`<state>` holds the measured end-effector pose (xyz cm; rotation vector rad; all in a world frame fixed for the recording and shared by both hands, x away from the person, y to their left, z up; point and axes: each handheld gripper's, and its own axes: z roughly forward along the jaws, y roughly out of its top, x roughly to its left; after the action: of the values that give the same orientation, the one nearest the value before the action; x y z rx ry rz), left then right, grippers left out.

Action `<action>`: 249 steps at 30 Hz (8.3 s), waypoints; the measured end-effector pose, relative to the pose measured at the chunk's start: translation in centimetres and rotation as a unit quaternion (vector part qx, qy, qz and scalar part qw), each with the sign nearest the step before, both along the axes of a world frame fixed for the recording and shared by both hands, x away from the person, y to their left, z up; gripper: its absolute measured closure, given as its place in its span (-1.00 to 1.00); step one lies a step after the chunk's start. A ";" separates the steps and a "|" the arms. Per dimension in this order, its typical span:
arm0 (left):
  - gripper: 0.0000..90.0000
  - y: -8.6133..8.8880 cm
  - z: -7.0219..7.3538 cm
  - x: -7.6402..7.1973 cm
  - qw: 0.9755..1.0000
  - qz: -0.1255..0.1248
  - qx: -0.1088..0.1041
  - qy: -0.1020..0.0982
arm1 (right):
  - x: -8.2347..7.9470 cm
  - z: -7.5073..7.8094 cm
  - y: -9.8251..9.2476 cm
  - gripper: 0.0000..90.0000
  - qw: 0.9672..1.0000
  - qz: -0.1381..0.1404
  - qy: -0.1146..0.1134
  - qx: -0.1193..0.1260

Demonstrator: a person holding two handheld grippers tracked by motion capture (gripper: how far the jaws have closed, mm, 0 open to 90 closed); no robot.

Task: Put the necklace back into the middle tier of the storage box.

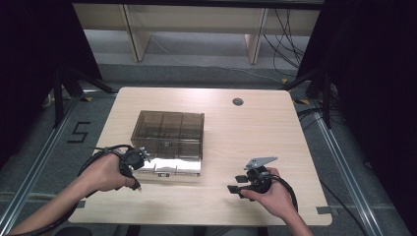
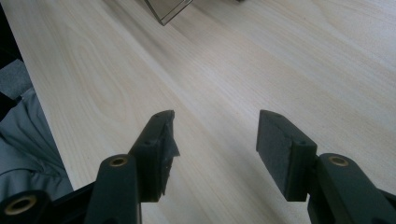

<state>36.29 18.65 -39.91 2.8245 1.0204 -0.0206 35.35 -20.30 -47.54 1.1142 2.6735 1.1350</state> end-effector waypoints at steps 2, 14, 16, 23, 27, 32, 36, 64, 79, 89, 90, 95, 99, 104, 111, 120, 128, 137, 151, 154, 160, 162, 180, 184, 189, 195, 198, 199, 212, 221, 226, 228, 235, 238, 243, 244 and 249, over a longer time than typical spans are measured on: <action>0.93 0.1 0.2 0.1 1.000 -0.002 0.001 -0.001 | 0.0 0.0 0.0 0.04 1.000 0.000 0.001 0.000; 0.93 0.7 1.0 0.8 1.000 0.018 -0.007 0.002 | 0.0 0.0 0.0 0.04 1.000 0.000 0.000 0.000; 0.93 0.8 1.2 0.9 1.000 0.016 -0.005 0.001 | 0.0 0.0 0.0 0.04 1.000 -0.002 -0.002 0.002; 0.93 1.3 1.6 2.0 1.000 -0.006 -0.013 -0.016 | 0.0 0.0 0.1 0.04 1.000 -0.001 0.006 0.000; 0.93 1.4 1.8 2.1 1.000 -0.001 -0.008 -0.012 | 0.0 0.0 0.0 0.04 1.000 0.001 0.005 0.001; 0.93 1.3 2.0 2.1 1.000 0.020 -0.010 -0.009 | 0.0 -0.1 0.1 0.05 1.000 -0.001 0.005 -0.001; 0.93 1.3 2.3 2.2 1.000 0.024 -0.004 -0.005 | 0.0 0.0 0.1 0.04 1.000 -0.001 0.004 0.000; 0.93 1.3 2.8 4.1 0.998 0.058 -0.012 -0.001 | 0.0 -0.1 0.1 0.05 1.000 0.000 0.004 0.000; 0.93 1.8 3.0 5.3 0.997 0.074 -0.010 0.001 | 0.1 -0.1 0.0 0.05 1.000 0.001 0.003 -0.001; 0.93 1.8 3.8 5.6 0.997 0.078 -0.005 0.002 | 0.1 -0.1 0.1 0.05 1.000 0.001 0.003 -0.001; 0.93 1.8 3.8 5.6 0.997 0.078 -0.005 0.002 | 0.1 -0.1 0.1 0.05 1.000 0.001 0.003 -0.001; 0.93 1.7 3.9 5.8 0.996 0.086 -0.011 -0.002 | 0.1 -0.1 0.1 0.05 1.000 0.001 0.004 -0.001; 0.93 1.7 4.1 6.1 0.997 0.080 -0.008 -0.003 | 0.1 -0.1 0.0 0.05 1.000 0.001 0.003 -0.001; 0.93 1.5 4.0 6.1 0.996 0.087 -0.011 -0.006 | 0.2 -0.2 0.0 0.05 1.000 0.011 -0.002 0.002; 0.93 1.5 4.0 6.7 0.997 0.083 -0.003 -0.003 | 0.2 -0.2 0.0 0.04 1.000 0.011 -0.002 0.002; 0.93 1.2 3.6 7.1 0.996 0.089 -0.005 0.000 | 0.2 -0.2 0.0 0.05 1.000 0.011 -0.002 0.002; 0.93 0.7 2.7 7.4 0.997 0.072 -0.004 0.004 | 0.1 -0.2 0.0 0.05 1.000 0.005 -0.001 0.003; 0.93 0.2 2.1 7.7 0.998 0.069 0.000 0.010 | 0.2 -0.2 0.0 0.05 1.000 0.011 -0.002 0.003; 0.93 -0.3 1.5 8.2 0.998 0.068 0.000 0.011 | 0.2 -0.2 0.0 0.05 1.000 0.011 -0.002 0.002; 0.93 -0.4 1.5 8.2 0.998 0.068 0.001 0.013 | 0.2 -0.2 0.0 0.05 1.000 0.012 -0.002 0.003; 0.93 -0.5 1.2 8.5 0.998 0.054 0.010 0.011 | 0.2 -0.2 0.0 0.05 1.000 0.011 -0.002 0.003; 0.93 -0.6 1.1 8.4 0.998 0.069 0.004 0.014 | 0.2 -0.2 0.0 0.05 1.000 0.011 -0.004 0.005; 0.93 -0.9 0.4 8.9 0.997 0.068 0.013 0.023 | 0.2 -0.1 0.1 0.05 1.000 0.012 -0.003 0.005; 0.93 -1.0 0.2 9.1 0.997 0.066 0.017 0.024 | 0.2 -0.2 0.1 0.05 1.000 0.012 -0.002 0.006; 0.93 -1.0 0.0 9.2 0.997 0.067 0.018 0.027 | 0.2 -0.1 0.1 0.05 1.000 0.013 -0.003 0.007; 0.93 -0.9 -0.4 9.5 0.997 0.065 0.022 0.033 | 0.0 -0.1 0.2 0.05 1.000 0.004 0.007 0.008; 0.93 -1.0 -0.6 9.6 0.997 0.071 0.021 0.029 | 0.0 0.0 0.1 0.05 1.000 -0.001 0.000 0.007; 0.93 -1.1 -0.8 9.7 0.997 0.071 0.020 0.030 | 0.0 0.0 0.1 0.05 1.000 -0.002 -0.001 0.007; 0.93 -0.9 -1.3 10.1 0.996 0.076 0.025 0.029 | 0.1 0.1 0.0 0.05 1.000 0.001 -0.008 0.006; 0.93 -0.8 -1.9 10.2 0.996 0.079 0.033 0.037 | 0.0 0.2 0.0 0.05 1.000 0.001 -0.004 0.007; 0.93 -1.0 -2.3 10.1 0.996 0.077 0.036 0.040 | 0.1 0.1 0.0 0.05 1.000 0.000 -0.003 0.007; 0.93 -1.0 -2.5 10.2 0.996 0.067 0.042 0.044 | 0.1 0.1 0.0 0.05 1.000 0.000 -0.003 0.007; 0.93 -1.2 -2.9 10.1 0.995 0.066 0.051 0.050 | 0.1 0.2 -0.1 0.05 1.000 0.000 -0.004 0.007; 0.93 -1.2 -3.1 10.0 0.996 0.066 0.049 0.046 | 0.1 0.2 -0.1 0.05 1.000 0.000 -0.004 0.007; 0.93 -1.3 -3.4 10.2 0.996 0.054 0.051 0.048 | 0.1 0.1 -0.1 0.05 1.000 0.001 -0.003 0.007; 0.93 -1.3 -3.5 10.2 0.996 0.056 0.052 0.048 | 0.1 0.1 -0.1 0.05 1.000 0.001 -0.003 0.007; 0.93 -1.3 -3.5 10.2 0.996 0.054 0.054 0.051 | 0.1 0.1 -0.1 0.05 1.000 0.001 -0.005 0.007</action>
<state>46.52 17.35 -43.42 2.8867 1.2305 -0.1020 35.44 -20.38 -47.45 1.1066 2.6639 1.1567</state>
